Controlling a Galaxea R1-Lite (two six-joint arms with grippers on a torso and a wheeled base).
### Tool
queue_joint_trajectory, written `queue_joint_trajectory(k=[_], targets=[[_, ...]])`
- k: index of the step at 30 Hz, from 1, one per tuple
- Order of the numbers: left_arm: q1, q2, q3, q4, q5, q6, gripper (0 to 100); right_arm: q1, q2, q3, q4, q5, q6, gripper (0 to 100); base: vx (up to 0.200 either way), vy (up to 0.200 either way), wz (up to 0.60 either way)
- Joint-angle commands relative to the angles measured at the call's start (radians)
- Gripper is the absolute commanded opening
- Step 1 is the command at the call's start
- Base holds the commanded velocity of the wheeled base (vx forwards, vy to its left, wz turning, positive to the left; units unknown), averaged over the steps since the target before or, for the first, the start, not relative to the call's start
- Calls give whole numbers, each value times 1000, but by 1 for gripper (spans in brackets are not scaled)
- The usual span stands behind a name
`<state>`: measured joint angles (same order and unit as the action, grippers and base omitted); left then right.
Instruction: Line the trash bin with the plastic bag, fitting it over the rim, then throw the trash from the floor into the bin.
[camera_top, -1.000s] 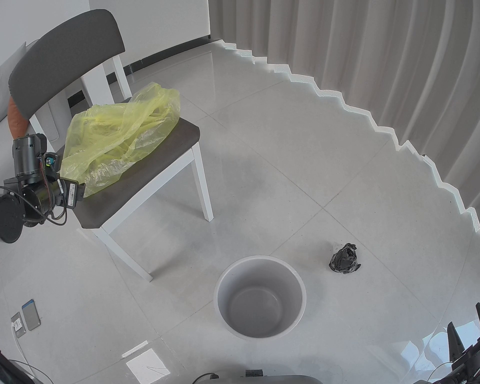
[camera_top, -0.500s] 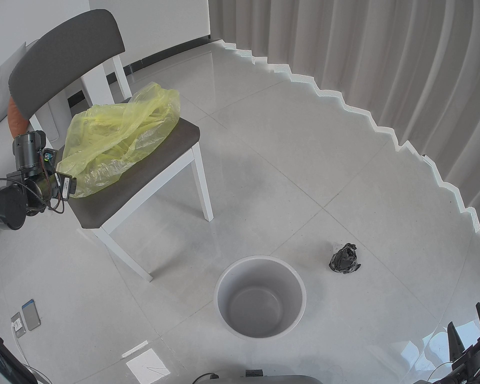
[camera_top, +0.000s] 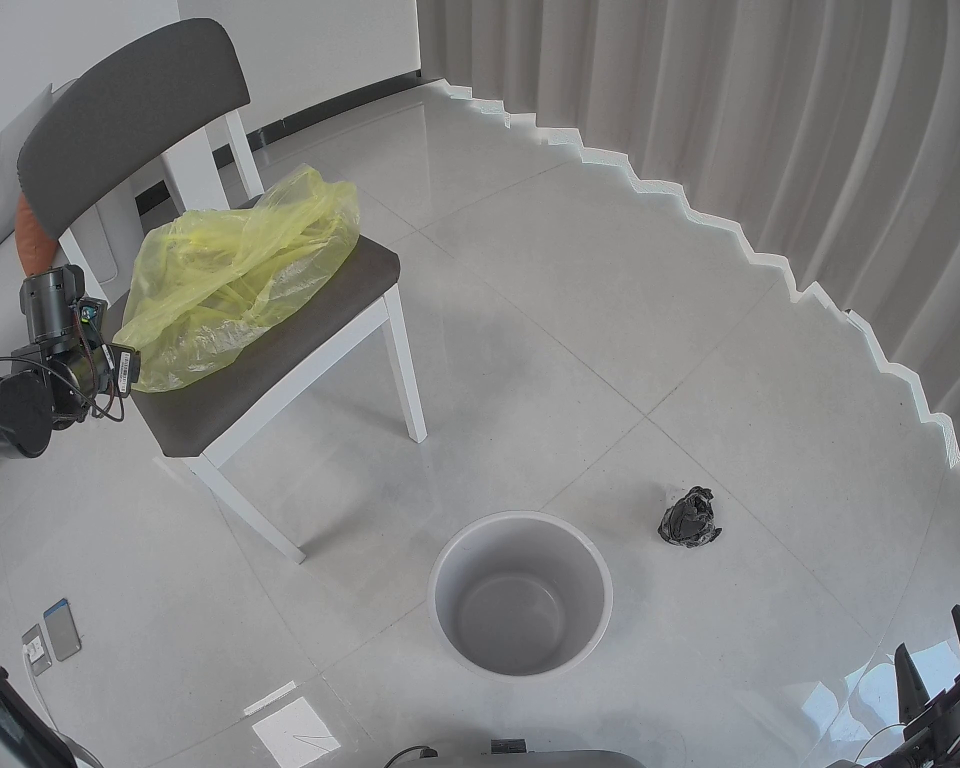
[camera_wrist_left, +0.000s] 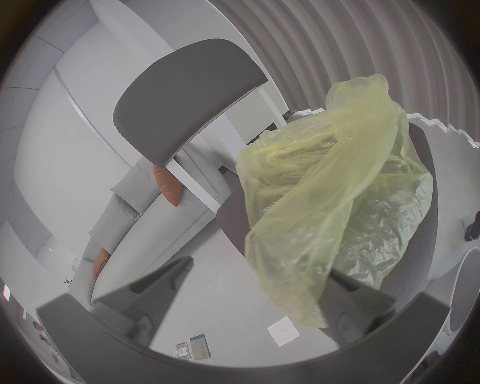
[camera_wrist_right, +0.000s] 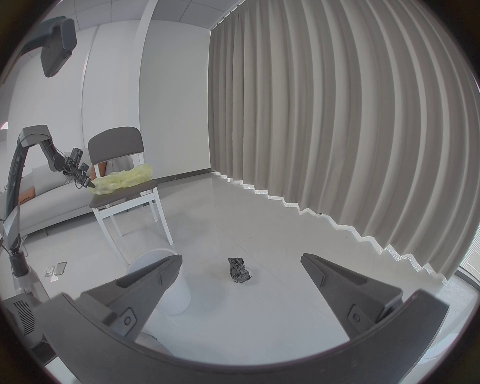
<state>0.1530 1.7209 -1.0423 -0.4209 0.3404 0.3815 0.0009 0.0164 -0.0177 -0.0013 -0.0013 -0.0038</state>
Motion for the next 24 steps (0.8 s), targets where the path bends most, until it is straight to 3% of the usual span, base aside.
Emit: queue_joint_trajectory(k=[1, 8, 11, 19, 22, 23, 24], targets=[[-1, 0, 4, -1, -8, -3, 0, 1, -9, 18, 0, 0, 1, 100, 0, 0, 0], [-9, -7, 7, -1, -14, -44, 0, 1, -9, 18, 0, 1, 1, 100, 0, 0, 0], [-32, -38, 12, -3, -51, -85, 0, 1, -10, 18, 0, 1, -1, 100, 0, 0, 0], [-213, -241, -8, -3, -225, -250, 0, 1, -10, 18, -5, 30, -25, 100, 0, 0, 0], [-308, -337, 25, 11, -317, -262, 0, 1, -10, 18, -6, 30, -22, 100, 0, 0, 0], [-308, -337, 25, 11, -317, -262, 0, 1, -10, 18, -6, 30, -22, 100, 0, 0, 0], [-366, -374, 35, 14, -333, -263, 0, 1, -9, 2, -34, 27, -1, 100, 0, 0, 0]])
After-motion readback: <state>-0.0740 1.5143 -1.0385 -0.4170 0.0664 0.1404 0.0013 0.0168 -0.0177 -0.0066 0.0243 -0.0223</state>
